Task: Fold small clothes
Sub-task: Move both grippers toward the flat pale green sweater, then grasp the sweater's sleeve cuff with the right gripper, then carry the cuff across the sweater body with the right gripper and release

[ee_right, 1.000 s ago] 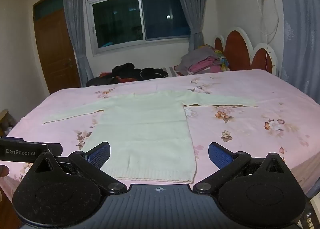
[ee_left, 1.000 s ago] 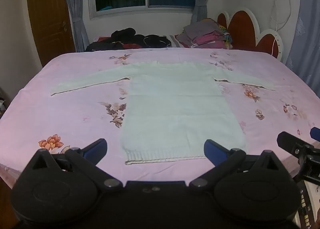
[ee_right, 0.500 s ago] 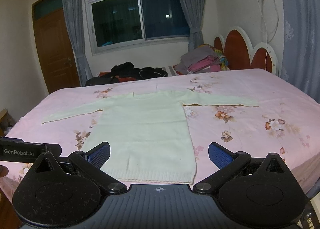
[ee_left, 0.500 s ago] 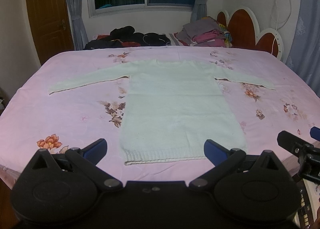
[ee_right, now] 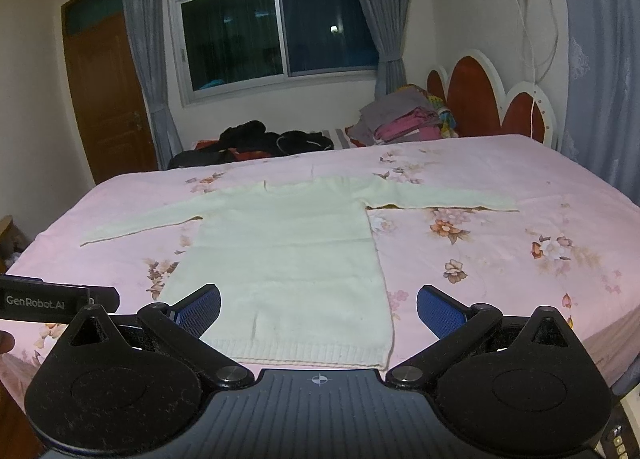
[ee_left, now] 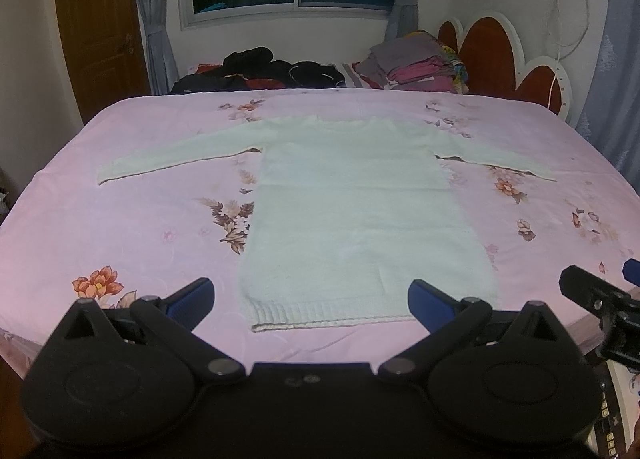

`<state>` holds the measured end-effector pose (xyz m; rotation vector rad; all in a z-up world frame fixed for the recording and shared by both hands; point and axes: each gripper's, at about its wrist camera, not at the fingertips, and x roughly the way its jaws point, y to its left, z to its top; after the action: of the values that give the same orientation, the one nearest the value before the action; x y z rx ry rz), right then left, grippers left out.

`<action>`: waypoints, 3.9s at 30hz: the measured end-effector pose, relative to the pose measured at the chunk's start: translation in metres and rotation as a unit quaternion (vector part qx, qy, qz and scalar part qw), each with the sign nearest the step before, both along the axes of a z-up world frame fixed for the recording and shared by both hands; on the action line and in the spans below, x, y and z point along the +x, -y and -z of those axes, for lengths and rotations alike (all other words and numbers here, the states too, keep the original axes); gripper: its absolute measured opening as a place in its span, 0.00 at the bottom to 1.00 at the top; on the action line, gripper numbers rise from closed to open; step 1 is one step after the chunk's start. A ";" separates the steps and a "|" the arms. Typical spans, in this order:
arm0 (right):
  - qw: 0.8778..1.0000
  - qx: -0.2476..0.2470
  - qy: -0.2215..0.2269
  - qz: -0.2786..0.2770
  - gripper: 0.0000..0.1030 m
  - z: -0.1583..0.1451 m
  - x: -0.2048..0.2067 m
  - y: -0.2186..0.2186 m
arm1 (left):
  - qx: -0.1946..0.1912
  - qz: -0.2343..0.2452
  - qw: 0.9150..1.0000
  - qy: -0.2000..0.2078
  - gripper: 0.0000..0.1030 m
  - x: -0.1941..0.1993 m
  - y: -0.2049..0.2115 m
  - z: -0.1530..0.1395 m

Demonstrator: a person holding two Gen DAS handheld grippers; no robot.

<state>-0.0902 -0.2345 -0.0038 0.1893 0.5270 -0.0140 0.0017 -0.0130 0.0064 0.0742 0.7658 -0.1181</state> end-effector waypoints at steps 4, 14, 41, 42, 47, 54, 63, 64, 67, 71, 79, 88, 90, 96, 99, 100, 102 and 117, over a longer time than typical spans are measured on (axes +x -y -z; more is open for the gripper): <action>1.000 -0.001 -0.003 0.001 1.00 0.002 0.003 -0.001 | -0.001 0.002 1.000 -0.005 1.00 0.005 0.000 0.002; 1.000 0.009 -0.021 0.006 1.00 0.010 0.020 0.002 | 0.002 0.002 1.000 -0.014 1.00 0.023 0.000 0.010; 0.996 0.034 -0.051 0.067 1.00 0.042 0.161 0.023 | 0.007 0.035 0.999 -0.031 1.00 0.178 -0.006 0.044; 0.996 0.034 -0.053 0.069 1.00 0.043 0.169 0.023 | 0.009 0.036 0.999 -0.028 1.00 0.185 -0.006 0.045; 0.994 0.030 -0.063 0.087 1.00 0.045 0.204 0.024 | 0.002 0.037 0.999 -0.029 1.00 0.219 -0.009 0.049; 0.993 0.003 -0.056 0.105 1.00 0.049 0.239 0.037 | -0.015 0.040 0.998 -0.039 1.00 0.253 -0.007 0.063; 0.991 -0.015 -0.051 0.126 1.00 0.075 0.279 0.103 | -0.002 0.023 0.999 -0.043 1.00 0.286 0.023 0.085; 0.991 -0.014 -0.052 0.124 1.00 0.079 0.287 0.115 | -0.002 0.016 0.999 -0.046 1.00 0.291 0.028 0.087; 0.991 -0.004 -0.056 0.122 1.00 0.090 0.305 0.142 | 0.003 -0.003 0.999 -0.048 1.00 0.306 0.040 0.094; 0.990 0.001 -0.068 0.125 1.00 0.110 0.333 0.182 | 0.010 -0.015 0.999 -0.049 1.00 0.326 0.058 0.102; 0.978 0.035 -0.098 0.183 0.99 0.155 0.370 0.272 | 0.027 -0.042 0.998 -0.048 1.00 0.356 0.086 0.117; 0.951 0.087 -0.148 0.257 0.61 0.195 0.391 0.361 | 0.048 -0.048 0.996 -0.052 1.00 0.372 0.105 0.124; 0.947 0.101 -0.150 0.267 0.61 0.201 0.396 0.373 | 0.054 -0.051 0.996 -0.053 1.00 0.374 0.106 0.126; 0.947 0.095 -0.138 0.273 0.34 0.205 0.410 0.386 | 0.066 -0.065 0.994 -0.056 1.00 0.378 0.107 0.129; 0.948 0.098 -0.126 0.277 0.17 0.205 0.410 0.389 | 0.067 -0.069 0.994 -0.057 0.99 0.379 0.105 0.129; 0.948 0.102 -0.122 0.276 0.13 0.205 0.410 0.391 | 0.067 -0.068 0.994 -0.058 0.99 0.379 0.105 0.129; 0.950 0.106 -0.115 0.272 0.06 0.205 0.410 0.391 | 0.067 -0.067 0.994 -0.060 0.99 0.380 0.106 0.129; 0.989 0.075 -0.010 0.127 0.05 0.122 0.452 0.268 | 0.026 -0.083 0.995 -0.054 0.98 0.387 0.063 0.121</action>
<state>0.3616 -0.5024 -0.1254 0.4030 0.5215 -0.2260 0.3885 -0.0756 -0.1145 0.0533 0.8799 0.0566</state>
